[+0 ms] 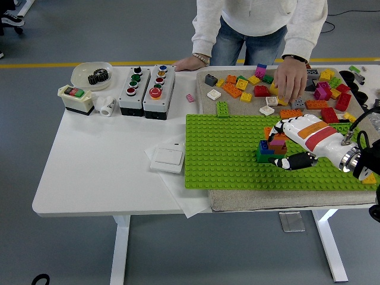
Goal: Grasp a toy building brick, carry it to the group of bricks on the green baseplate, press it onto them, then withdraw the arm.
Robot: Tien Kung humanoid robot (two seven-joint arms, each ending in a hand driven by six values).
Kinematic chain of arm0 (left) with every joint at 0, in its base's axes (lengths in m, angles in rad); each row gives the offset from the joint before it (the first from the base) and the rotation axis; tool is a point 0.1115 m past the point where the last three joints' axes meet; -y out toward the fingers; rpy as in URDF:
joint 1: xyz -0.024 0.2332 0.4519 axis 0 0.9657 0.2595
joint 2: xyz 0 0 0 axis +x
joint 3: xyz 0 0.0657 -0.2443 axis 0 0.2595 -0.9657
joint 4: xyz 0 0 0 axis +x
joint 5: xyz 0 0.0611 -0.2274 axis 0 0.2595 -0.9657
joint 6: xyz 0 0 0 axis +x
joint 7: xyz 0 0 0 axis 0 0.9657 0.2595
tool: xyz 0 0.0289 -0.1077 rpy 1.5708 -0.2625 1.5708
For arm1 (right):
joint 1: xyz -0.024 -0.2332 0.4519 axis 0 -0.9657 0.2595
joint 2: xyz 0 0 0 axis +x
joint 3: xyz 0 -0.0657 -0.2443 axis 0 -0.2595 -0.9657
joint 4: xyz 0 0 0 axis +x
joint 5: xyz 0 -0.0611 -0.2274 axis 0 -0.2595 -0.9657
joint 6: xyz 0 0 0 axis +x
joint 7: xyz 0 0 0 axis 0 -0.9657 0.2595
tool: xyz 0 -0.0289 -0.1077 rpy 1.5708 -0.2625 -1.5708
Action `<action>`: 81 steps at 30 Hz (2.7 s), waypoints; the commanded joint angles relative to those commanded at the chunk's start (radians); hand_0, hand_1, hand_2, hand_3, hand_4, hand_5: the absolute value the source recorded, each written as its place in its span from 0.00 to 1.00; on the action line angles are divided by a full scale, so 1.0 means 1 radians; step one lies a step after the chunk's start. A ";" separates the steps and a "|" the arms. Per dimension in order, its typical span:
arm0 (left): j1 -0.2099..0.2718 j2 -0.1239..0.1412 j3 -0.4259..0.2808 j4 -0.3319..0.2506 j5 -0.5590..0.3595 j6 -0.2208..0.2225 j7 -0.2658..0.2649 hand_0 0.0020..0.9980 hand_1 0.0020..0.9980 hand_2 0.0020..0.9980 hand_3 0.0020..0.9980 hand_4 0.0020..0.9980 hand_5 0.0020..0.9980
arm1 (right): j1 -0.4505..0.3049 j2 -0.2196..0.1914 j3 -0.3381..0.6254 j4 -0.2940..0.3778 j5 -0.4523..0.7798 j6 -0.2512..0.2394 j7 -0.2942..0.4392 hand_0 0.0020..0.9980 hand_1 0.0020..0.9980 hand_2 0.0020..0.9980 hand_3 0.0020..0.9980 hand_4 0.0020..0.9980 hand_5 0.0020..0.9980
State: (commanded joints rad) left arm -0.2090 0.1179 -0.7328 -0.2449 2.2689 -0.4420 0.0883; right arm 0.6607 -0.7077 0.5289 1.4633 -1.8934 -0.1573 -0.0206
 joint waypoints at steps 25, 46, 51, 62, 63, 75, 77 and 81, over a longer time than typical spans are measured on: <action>0.008 0.000 -0.008 -0.001 0.000 -0.011 -0.004 0.85 0.85 0.83 0.63 0.72 0.62 | -0.003 -0.014 0.032 0.028 0.007 -0.014 0.003 0.46 0.56 0.69 0.60 0.80 0.45; 0.017 0.002 -0.022 0.000 0.000 -0.015 -0.010 0.85 0.85 0.83 0.63 0.72 0.62 | -0.027 -0.026 0.204 0.007 0.214 -0.144 0.059 0.61 0.65 0.74 0.72 0.82 0.45; 0.018 0.003 -0.026 0.001 0.000 -0.015 -0.006 0.85 0.85 0.83 0.63 0.72 0.62 | -0.027 -0.028 0.263 -0.035 0.385 -0.206 0.106 0.71 0.74 0.80 0.80 0.83 0.44; 0.021 0.005 -0.042 0.005 0.000 -0.020 -0.003 0.85 0.85 0.82 0.63 0.72 0.62 | -0.023 -0.023 0.340 -0.137 0.839 -0.158 0.160 0.83 0.82 0.86 0.87 0.99 0.69; 0.022 0.005 -0.046 0.005 0.000 -0.021 -0.003 0.85 0.85 0.82 0.63 0.72 0.62 | -0.022 -0.022 0.349 -0.151 0.884 -0.140 0.161 0.83 0.82 0.86 0.87 0.99 0.69; 0.033 0.001 -0.082 0.008 0.000 -0.015 0.006 0.85 0.85 0.82 0.63 0.72 0.62 | 0.010 -0.007 0.380 -0.318 1.391 0.107 0.087 0.87 0.83 0.87 0.88 1.00 0.87; 0.033 0.000 -0.087 0.008 0.000 -0.015 0.007 0.85 0.85 0.82 0.63 0.72 0.62 | 0.013 -0.004 0.375 -0.347 1.476 0.150 0.079 0.85 0.82 0.85 0.87 1.00 0.92; 0.036 -0.002 -0.097 0.010 0.000 -0.010 0.013 0.85 0.85 0.82 0.63 0.72 0.62 | 0.015 -0.001 0.367 -0.384 1.637 0.206 0.083 0.85 0.82 0.85 0.87 1.00 0.92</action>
State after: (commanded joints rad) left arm -0.1729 0.1155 -0.8300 -0.2354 2.2689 -0.4517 0.1009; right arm 0.6758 -0.7087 0.8964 1.0797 -0.2560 0.0485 0.0621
